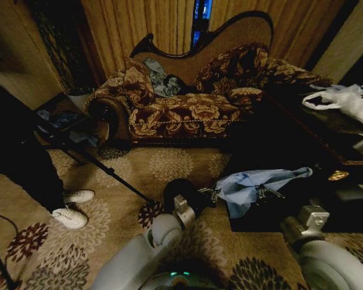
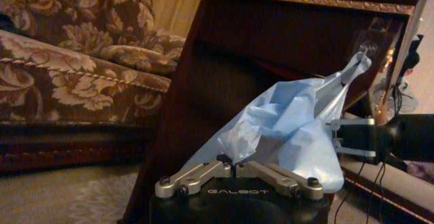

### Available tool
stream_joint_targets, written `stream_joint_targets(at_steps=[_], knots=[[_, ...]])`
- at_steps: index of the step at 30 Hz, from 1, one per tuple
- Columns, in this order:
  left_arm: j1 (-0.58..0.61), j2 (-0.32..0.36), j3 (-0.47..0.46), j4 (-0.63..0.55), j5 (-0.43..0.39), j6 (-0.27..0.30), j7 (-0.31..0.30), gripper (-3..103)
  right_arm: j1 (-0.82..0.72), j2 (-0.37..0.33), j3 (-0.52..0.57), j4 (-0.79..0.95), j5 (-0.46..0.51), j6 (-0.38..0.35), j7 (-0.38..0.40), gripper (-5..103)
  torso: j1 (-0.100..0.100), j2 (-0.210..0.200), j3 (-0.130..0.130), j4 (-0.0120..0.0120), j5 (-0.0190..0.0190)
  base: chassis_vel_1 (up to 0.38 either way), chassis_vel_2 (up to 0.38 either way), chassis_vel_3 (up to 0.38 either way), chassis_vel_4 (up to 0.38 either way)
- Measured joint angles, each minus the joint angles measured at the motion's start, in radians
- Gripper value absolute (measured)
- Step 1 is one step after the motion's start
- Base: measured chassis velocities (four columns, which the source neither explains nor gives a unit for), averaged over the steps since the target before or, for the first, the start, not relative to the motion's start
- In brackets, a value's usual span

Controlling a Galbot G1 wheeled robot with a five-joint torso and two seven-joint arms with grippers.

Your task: Place a garbage bag over the trash bin.

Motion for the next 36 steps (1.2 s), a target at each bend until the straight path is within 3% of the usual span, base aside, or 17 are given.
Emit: stream_joint_targets(at_steps=[15,27,36], knots=[[0.007,-0.004,0.004,-0.025,0.008,-0.006,0.011,0,0.035,-0.141,-0.060,0.000,0.059,-0.029,0.026,0,0.000,0.000,0.000,0.0002,-0.0002,0.000,0.000,0.000,0.000],[0.019,0.012,0.039,-0.014,0.047,-0.026,0.051,0,0.057,-0.143,-0.044,0.000,0.120,-0.032,0.067,0,0.000,0.000,0.000,0.0001,-0.0002,0.000,0.000,0.000,0.000],[0.087,0.032,-0.032,-0.067,0.026,-0.019,0.049,0,0.041,-0.110,-0.090,0.000,0.046,-0.024,0.040,0,0.000,0.000,0.000,0.0000,-0.0003,0.000,0.000,0.000,0.000]])
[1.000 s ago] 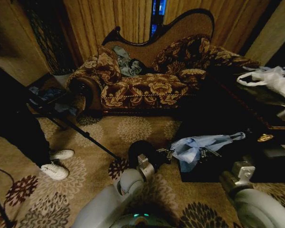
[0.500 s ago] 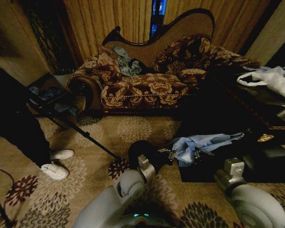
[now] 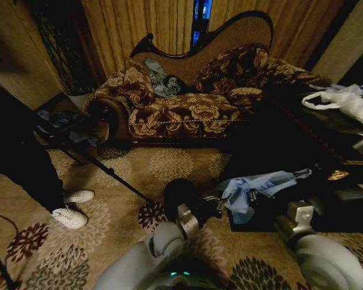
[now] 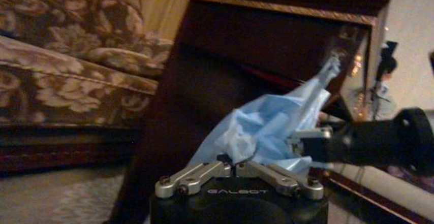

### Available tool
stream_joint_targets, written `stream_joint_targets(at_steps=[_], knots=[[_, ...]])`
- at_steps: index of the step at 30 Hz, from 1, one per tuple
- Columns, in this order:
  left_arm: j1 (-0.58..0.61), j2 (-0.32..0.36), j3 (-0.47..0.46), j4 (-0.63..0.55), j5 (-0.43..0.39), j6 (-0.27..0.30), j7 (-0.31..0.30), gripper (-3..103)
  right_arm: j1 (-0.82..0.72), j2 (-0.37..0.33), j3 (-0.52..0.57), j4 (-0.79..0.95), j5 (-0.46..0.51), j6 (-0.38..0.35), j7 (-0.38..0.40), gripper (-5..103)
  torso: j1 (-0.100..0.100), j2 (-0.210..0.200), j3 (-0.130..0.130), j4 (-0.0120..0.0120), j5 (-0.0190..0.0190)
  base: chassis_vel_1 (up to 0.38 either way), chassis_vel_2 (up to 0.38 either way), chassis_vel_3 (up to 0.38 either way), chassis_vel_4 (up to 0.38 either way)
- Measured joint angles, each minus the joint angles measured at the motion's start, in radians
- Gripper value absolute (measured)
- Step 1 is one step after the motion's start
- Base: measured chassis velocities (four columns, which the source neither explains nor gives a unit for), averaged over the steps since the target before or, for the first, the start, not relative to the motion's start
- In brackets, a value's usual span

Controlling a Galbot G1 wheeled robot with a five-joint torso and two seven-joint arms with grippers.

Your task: Place a garbage bag over the trash bin.

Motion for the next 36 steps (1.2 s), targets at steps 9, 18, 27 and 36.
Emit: stream_joint_targets(at_steps=[9,18,27,36], knots=[[0.081,0.071,-0.108,-0.104,-0.044,0.018,0.011,0,0.033,0.048,-0.090,-0.026,-0.112,0.030,-0.036,0,0.000,0.000,0.000,0.0002,0.0000,0.000,0.000,0.000,0.000],[0.176,0.102,-0.145,-0.152,-0.037,0.021,0.033,0,0.080,0.077,-0.120,-0.060,-0.133,0.061,-0.050,0,0.000,0.000,0.000,0.0002,0.0000,0.000,0.000,0.000,0.000],[0.248,0.107,-0.187,-0.175,-0.019,0.018,0.041,0,0.115,0.060,-0.158,-0.065,-0.111,0.076,-0.062,0,0.000,0.000,0.000,0.0002,0.0001,0.000,0.000,0.000,0.000],[0.306,0.132,-0.261,-0.184,-0.020,-0.003,0.059,0,0.131,0.070,-0.192,-0.093,-0.133,0.081,-0.073,0,0.000,0.000,0.000,0.0001,0.0001,0.000,0.000,0.000,0.000]])
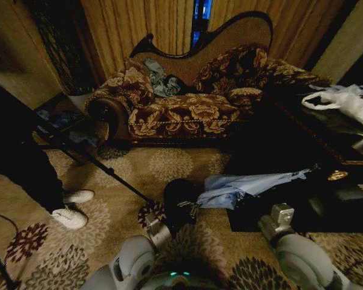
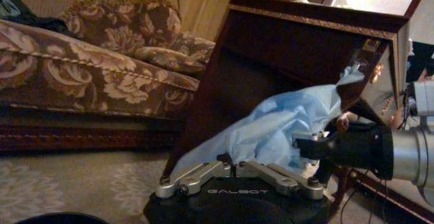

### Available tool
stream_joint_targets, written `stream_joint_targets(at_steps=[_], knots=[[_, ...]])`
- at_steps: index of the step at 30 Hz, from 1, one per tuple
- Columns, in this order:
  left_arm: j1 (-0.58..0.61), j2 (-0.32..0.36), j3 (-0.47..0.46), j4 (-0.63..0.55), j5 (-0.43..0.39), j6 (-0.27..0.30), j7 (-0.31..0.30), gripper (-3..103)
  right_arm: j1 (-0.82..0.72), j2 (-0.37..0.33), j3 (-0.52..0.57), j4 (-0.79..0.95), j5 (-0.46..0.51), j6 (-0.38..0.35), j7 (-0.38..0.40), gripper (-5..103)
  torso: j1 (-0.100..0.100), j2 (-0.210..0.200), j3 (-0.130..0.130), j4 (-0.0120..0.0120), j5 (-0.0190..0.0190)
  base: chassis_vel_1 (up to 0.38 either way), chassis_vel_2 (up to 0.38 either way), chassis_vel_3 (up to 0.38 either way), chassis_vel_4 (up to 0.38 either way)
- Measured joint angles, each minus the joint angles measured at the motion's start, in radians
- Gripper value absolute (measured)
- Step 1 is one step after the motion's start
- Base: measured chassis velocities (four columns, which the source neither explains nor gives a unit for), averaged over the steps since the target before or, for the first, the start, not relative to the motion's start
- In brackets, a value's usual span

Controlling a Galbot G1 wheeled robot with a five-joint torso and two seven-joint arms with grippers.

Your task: Place a garbage bag over the trash bin.

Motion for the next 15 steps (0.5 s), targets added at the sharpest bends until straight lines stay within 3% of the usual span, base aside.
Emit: stream_joint_targets(at_steps=[15], knots=[[0.082,0.042,-0.090,-0.063,-0.030,-0.008,0.006,0,0.086,0.010,-0.082,-0.054,-0.012,0.011,-0.002,0,0.000,0.000,0.000,0.0000,-0.0001,0.000,0.000,0.000,0.000]])
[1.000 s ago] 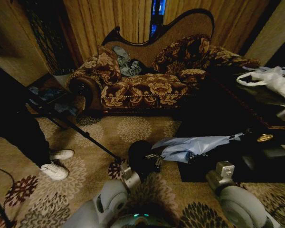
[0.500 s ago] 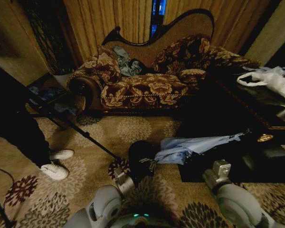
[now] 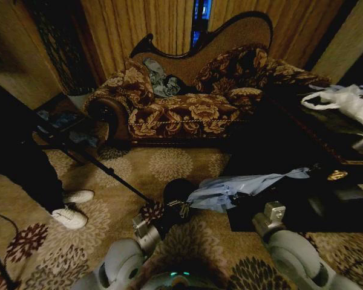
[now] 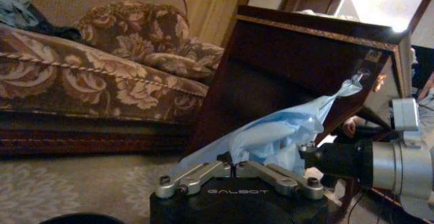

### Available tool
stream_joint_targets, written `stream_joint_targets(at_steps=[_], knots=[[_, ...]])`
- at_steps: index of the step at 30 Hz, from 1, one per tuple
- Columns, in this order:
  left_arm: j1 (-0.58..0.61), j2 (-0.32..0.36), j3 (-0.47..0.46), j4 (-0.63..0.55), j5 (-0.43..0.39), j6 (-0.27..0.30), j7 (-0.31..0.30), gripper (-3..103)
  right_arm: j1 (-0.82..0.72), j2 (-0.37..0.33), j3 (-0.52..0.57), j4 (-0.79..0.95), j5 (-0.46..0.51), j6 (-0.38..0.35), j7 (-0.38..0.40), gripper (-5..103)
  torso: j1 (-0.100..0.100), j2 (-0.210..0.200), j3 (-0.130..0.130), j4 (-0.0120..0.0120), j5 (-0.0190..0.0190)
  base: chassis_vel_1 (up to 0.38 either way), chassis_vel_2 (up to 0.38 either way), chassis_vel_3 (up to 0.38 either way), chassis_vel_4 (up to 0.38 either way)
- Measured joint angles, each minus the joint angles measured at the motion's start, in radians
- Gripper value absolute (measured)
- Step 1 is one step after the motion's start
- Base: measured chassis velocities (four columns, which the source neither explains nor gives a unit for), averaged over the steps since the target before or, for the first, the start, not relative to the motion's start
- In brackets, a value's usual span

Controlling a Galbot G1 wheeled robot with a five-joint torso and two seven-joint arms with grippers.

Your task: Place a garbage bag over the trash bin.

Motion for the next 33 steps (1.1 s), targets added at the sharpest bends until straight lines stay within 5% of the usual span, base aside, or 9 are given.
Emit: stream_joint_targets(at_steps=[24,33], knots=[[0.006,0.042,-0.187,-0.004,-0.112,-0.013,-0.001,0,0.060,0.033,-0.102,-0.022,-0.005,0.004,-0.004,0,0.000,0.000,0.000,0.0000,0.0001,0.000,0.000,0.000,0.000],[-0.040,0.055,-0.205,0.094,-0.149,-0.048,0.025,0,0.003,0.021,0.002,-0.018,-0.014,0.021,-0.048,0,0.000,0.000,0.000,0.0000,0.0000,0.000,0.000,0.000,0.000]])
